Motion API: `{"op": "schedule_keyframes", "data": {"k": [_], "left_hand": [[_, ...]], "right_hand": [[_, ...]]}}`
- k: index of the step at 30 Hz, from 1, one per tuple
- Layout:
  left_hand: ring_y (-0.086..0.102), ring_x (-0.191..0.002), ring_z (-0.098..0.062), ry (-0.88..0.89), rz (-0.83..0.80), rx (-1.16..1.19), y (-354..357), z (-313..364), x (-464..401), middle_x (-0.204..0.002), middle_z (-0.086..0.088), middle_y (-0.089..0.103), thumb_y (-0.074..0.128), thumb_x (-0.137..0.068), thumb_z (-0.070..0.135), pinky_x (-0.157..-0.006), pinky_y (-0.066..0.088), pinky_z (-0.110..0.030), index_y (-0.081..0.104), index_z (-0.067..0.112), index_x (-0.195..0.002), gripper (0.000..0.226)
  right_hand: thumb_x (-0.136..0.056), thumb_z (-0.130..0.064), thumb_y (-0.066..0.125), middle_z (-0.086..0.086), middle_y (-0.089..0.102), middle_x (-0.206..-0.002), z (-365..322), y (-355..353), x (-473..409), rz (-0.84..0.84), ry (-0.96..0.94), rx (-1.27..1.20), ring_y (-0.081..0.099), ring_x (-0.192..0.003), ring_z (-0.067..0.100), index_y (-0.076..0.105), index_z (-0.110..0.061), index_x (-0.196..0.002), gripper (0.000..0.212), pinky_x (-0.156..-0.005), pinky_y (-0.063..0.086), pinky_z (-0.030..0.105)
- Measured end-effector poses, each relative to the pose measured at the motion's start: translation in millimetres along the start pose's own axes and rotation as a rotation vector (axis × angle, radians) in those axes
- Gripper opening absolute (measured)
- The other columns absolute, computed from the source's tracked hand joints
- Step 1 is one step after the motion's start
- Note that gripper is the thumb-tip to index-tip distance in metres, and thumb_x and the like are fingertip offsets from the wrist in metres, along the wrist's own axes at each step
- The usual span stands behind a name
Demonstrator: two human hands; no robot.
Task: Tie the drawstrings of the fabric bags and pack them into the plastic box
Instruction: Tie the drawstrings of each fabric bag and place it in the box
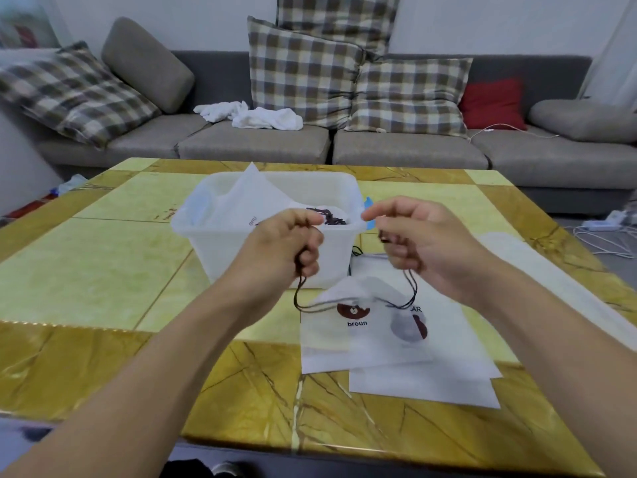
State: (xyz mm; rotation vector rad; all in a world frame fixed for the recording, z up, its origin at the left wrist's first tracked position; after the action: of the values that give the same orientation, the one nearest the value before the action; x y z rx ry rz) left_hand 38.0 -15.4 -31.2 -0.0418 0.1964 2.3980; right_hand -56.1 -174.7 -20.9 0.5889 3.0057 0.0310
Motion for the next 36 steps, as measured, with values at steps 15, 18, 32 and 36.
{"op": "schedule_keyframes", "data": {"k": [15, 18, 32, 36], "left_hand": [[0.039, -0.054, -0.013, 0.019, -0.080, -0.277, 18, -11, 7, -0.062, 0.005, 0.062, 0.040, -0.108, 0.022, -0.052, 0.037, -0.023, 0.052, 0.025, -0.130, 0.025], [0.035, -0.057, -0.015, -0.014, -0.057, -0.250, 20, -16, 7, -0.057, 0.008, 0.063, 0.032, -0.110, 0.024, -0.053, 0.036, -0.025, 0.052, 0.020, -0.127, 0.027], [0.027, -0.046, -0.013, -0.077, 0.072, -0.280, 6, -26, 0, -0.057, 0.005, 0.035, 0.041, -0.107, 0.028, -0.046, 0.029, -0.025, 0.068, 0.013, -0.088, 0.035], [0.030, -0.048, -0.016, -0.078, 0.203, -0.311, -6, -27, -1, -0.053, 0.009, 0.051, 0.039, -0.107, 0.024, -0.049, 0.027, -0.027, 0.065, 0.017, -0.104, 0.027]], "right_hand": [[-0.081, -0.023, 0.081, 0.001, 0.036, -0.049, 11, 29, 5, -0.037, -0.070, 0.329, 0.035, -0.054, 0.018, 0.081, -0.021, -0.097, 0.016, -0.050, 0.032, 0.015], [-0.085, -0.018, 0.079, 0.030, 0.056, -0.066, 14, 34, 5, -0.018, -0.120, 0.302, 0.045, -0.063, 0.020, 0.082, -0.019, -0.096, 0.012, -0.059, 0.039, 0.019], [-0.096, -0.022, 0.066, 0.001, 0.037, -0.073, 32, 20, -1, 0.177, 0.223, -0.326, 0.022, -0.050, 0.009, 0.057, -0.011, -0.111, 0.020, -0.040, 0.022, 0.018], [-0.095, 0.007, 0.045, 0.005, 0.042, -0.076, 16, 14, 1, 0.160, 0.121, -0.355, 0.033, -0.052, 0.012, 0.060, -0.003, -0.108, 0.022, -0.044, 0.027, 0.021]]}}
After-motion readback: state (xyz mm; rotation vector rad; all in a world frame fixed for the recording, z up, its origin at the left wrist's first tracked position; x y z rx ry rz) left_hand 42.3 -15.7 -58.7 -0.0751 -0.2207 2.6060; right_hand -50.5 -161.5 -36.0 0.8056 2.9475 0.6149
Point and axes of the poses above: each hand's wrist, its own x-axis away from the middle knuckle, its own y-axis out of the palm, z = x × y, the point moved 6 cm from there along -x, towards the middle knuckle
